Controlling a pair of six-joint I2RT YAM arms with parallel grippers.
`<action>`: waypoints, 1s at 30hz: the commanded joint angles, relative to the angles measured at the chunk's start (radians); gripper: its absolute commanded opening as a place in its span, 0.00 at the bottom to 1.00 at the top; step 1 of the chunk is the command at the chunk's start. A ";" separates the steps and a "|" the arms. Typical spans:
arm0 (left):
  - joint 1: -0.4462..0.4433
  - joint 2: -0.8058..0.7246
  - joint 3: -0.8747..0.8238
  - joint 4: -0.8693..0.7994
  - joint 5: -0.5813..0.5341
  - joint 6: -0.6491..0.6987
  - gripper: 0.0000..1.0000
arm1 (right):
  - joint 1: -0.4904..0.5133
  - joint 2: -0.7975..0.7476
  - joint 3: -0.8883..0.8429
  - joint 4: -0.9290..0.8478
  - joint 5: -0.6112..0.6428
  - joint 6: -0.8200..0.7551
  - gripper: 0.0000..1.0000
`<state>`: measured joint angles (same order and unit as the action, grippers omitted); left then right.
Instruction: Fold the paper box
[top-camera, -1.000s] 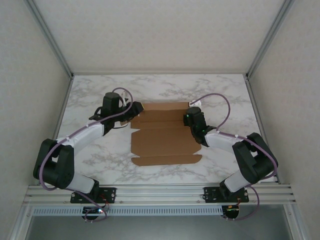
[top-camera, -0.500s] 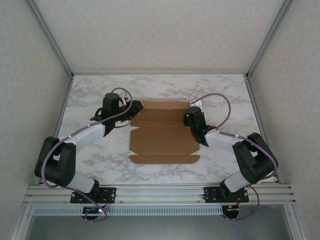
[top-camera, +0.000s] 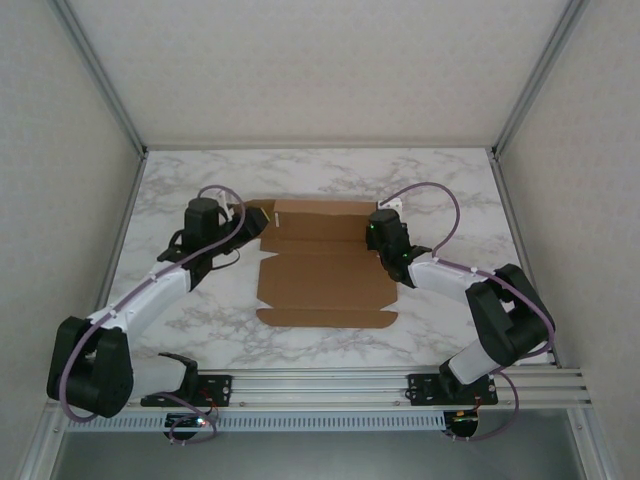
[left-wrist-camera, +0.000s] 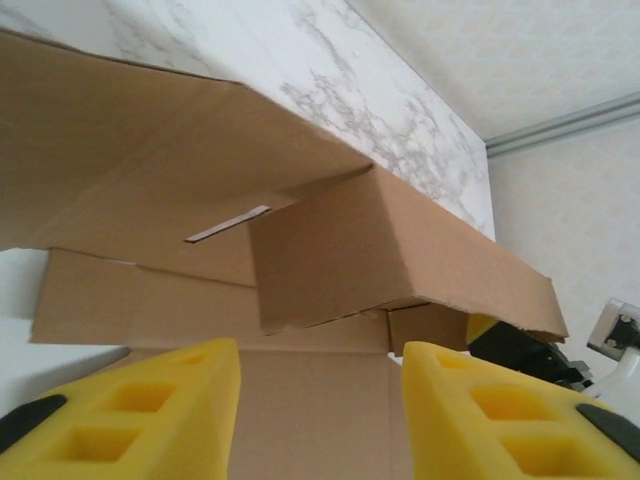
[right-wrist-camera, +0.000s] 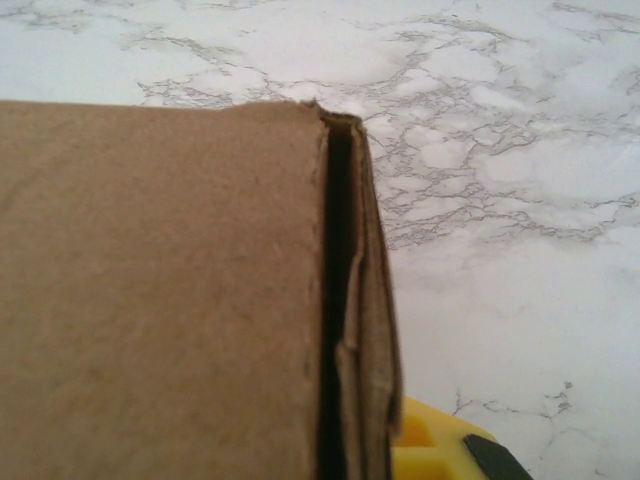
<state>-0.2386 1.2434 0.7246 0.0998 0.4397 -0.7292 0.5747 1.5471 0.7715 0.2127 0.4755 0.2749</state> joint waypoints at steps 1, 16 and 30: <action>0.010 -0.006 -0.036 -0.036 -0.040 0.022 0.39 | 0.003 0.031 0.001 -0.101 -0.012 0.014 0.00; -0.002 0.315 0.054 -0.081 -0.164 0.041 0.35 | 0.004 0.024 0.006 -0.105 -0.040 -0.008 0.00; -0.040 0.476 0.131 -0.001 -0.254 0.074 0.44 | 0.002 0.029 -0.007 -0.077 -0.079 -0.008 0.00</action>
<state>-0.2615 1.7020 0.8211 0.0517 0.2401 -0.6895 0.5739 1.5478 0.7742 0.2119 0.4625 0.2699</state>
